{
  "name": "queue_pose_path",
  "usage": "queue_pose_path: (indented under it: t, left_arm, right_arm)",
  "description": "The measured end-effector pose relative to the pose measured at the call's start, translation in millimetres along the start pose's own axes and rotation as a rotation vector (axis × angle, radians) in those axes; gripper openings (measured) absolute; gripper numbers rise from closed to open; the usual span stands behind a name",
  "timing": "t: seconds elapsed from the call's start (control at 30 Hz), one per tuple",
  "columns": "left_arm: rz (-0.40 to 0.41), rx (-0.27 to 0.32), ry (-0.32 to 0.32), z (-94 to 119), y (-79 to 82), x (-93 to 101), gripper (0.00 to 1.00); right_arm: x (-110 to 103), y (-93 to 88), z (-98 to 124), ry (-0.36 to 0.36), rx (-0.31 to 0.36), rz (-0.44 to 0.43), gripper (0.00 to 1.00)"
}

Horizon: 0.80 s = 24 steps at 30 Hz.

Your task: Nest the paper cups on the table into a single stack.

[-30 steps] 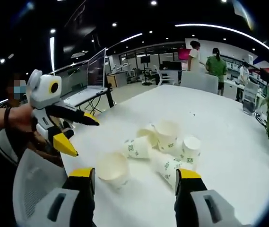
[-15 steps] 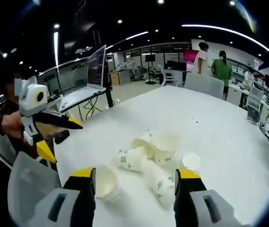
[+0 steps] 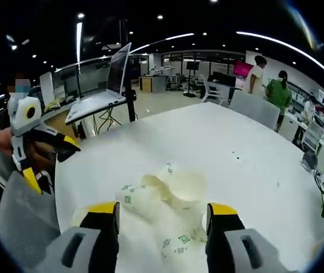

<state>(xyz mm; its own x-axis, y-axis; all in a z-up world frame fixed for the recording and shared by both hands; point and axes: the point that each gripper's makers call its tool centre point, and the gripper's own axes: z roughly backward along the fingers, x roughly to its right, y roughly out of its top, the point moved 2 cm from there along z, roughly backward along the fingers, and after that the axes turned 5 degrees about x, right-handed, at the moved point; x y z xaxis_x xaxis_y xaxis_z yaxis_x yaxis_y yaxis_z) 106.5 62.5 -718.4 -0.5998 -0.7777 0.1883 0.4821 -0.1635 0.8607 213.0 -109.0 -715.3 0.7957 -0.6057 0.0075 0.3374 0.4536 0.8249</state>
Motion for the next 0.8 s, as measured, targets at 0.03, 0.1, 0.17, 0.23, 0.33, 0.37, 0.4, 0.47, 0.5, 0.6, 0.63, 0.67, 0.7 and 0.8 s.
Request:
queue_pose_path:
  t: [0.03,0.1,0.17,0.23,0.33,0.37,0.4,0.47,0.5,0.6,0.63,0.67,0.7,0.8]
  left_arm:
    - [0.0,-0.002,0.002,0.5,-0.9,-0.3,0.85]
    - [0.007,-0.001,0.007,1.6,-3.6,-2.3,0.85]
    - [0.01,-0.002,0.011,2.8,-5.3,-1.8,0.84]
    - [0.012,-0.004,0.012,3.1,-6.5,-1.8,0.84]
    - [0.013,-0.006,0.016,4.8,-8.0,-0.4,0.84]
    - [0.012,-0.006,0.016,5.0,-8.2,-0.2,0.83]
    - [0.011,-0.007,0.018,5.6,-8.8,-0.1,0.83]
    - [0.009,-0.012,0.022,5.9,-10.3,-0.6,0.83]
    - [0.009,-0.013,0.023,6.0,-10.6,-0.8,0.84]
    - [0.011,-0.017,0.032,7.2,-11.9,-1.1,0.84]
    - [0.013,-0.017,0.033,7.4,-12.4,-1.3,0.84]
    - [0.014,-0.017,0.033,7.5,-12.6,-1.4,0.84]
    - [0.015,-0.017,0.037,8.1,-13.1,-1.7,0.84]
    - [0.02,-0.018,0.038,8.9,-14.3,-1.9,0.84]
  right_arm:
    - [2.5,0.0,-3.6,0.004,-0.013,0.018,0.59]
    - [3.0,1.4,-7.3,0.023,-0.04,0.075,0.56]
    - [4.7,3.3,-13.3,0.036,-0.058,0.118,0.53]
    - [7.6,1.8,-19.7,0.046,-0.073,0.139,0.52]
    - [10.7,-3.6,-31.0,0.072,-0.134,0.191,0.51]
    - [10.3,-3.2,-30.5,0.078,-0.144,0.201,0.51]
    - [9.2,-3.4,-32.9,0.089,-0.154,0.213,0.5]
    - [8.0,-6.1,-41.5,0.118,-0.178,0.249,0.49]
    - [7.9,-10.3,-49.9,0.138,-0.201,0.272,0.48]
    - [6.5,-10.5,-56.9,0.159,-0.223,0.3,0.45]
    - [6.2,-13.4,-59.1,0.164,-0.232,0.314,0.45]
    - [5.6,-15.2,-61.2,0.167,-0.243,0.329,0.44]
    - [3.8,-15.7,-64.2,0.175,-0.255,0.348,0.43]
    - [3.9,-19.0,-70.1,0.19,-0.279,0.384,0.41]
